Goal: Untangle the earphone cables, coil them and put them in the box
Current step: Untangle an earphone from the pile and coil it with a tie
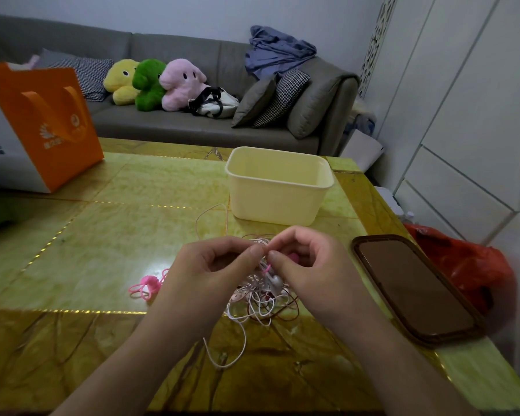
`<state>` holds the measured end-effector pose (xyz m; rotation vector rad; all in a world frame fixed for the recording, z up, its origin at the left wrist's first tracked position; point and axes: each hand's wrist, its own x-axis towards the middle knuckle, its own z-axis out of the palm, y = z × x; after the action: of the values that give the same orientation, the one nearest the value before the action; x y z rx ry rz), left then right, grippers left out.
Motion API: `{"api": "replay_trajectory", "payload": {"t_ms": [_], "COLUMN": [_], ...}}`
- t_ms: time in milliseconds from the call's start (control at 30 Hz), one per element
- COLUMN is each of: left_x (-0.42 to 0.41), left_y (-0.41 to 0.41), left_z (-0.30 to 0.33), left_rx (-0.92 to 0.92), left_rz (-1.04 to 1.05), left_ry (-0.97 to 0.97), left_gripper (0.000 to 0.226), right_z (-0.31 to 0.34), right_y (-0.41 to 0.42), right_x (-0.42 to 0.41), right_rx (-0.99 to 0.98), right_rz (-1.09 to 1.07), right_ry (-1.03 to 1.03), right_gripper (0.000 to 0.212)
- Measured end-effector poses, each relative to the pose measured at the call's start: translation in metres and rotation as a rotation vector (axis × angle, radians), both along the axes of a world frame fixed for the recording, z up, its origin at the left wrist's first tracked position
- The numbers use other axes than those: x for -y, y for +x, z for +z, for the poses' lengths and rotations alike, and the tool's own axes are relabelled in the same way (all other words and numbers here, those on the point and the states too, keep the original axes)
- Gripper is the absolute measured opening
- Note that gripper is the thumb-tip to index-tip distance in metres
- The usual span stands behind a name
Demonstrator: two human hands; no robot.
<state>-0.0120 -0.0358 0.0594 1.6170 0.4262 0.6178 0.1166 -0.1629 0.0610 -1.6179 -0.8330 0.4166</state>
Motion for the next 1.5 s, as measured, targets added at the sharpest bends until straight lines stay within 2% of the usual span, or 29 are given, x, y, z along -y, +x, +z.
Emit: {"api": "replay_trajectory", "payload": {"t_ms": [133, 367, 667, 867, 1067, 1200, 1300, 1500], "left_x": [0.001, -0.001, 0.004, 0.003, 0.005, 0.006, 0.006, 0.004], "left_y": [0.002, 0.001, 0.002, 0.003, 0.003, 0.003, 0.003, 0.004], "left_z": [-0.004, -0.006, -0.004, -0.005, -0.007, -0.007, -0.006, -0.005], "left_rx": [-0.025, -0.032, -0.054, -0.077, -0.052, -0.048, -0.075, -0.074], "left_rz": [0.027, 0.032, 0.100, 0.165, 0.185, 0.157, 0.137, 0.075], "left_ry": [0.017, 0.034, -0.088, -0.160, -0.181, -0.186, -0.094, 0.087], "left_gripper": [0.020, 0.036, 0.025, 0.025, 0.025, 0.025, 0.016, 0.014], "right_z": [0.002, 0.002, 0.001, -0.006, -0.008, -0.005, -0.002, 0.000], "right_y": [-0.001, -0.007, -0.012, -0.017, -0.022, -0.023, -0.022, -0.021], "right_x": [0.001, 0.000, 0.001, -0.005, -0.007, -0.006, -0.006, -0.004], "right_rx": [0.003, 0.158, 0.436, 0.579, 0.539, 0.278, 0.166, 0.163], "right_rz": [0.014, -0.026, -0.023, -0.124, -0.161, -0.168, -0.196, -0.193], "right_ry": [-0.011, -0.087, -0.119, -0.135, -0.146, -0.056, -0.008, 0.002], "right_gripper": [0.012, 0.017, 0.020, 0.017, 0.015, 0.020, 0.019, 0.018]}}
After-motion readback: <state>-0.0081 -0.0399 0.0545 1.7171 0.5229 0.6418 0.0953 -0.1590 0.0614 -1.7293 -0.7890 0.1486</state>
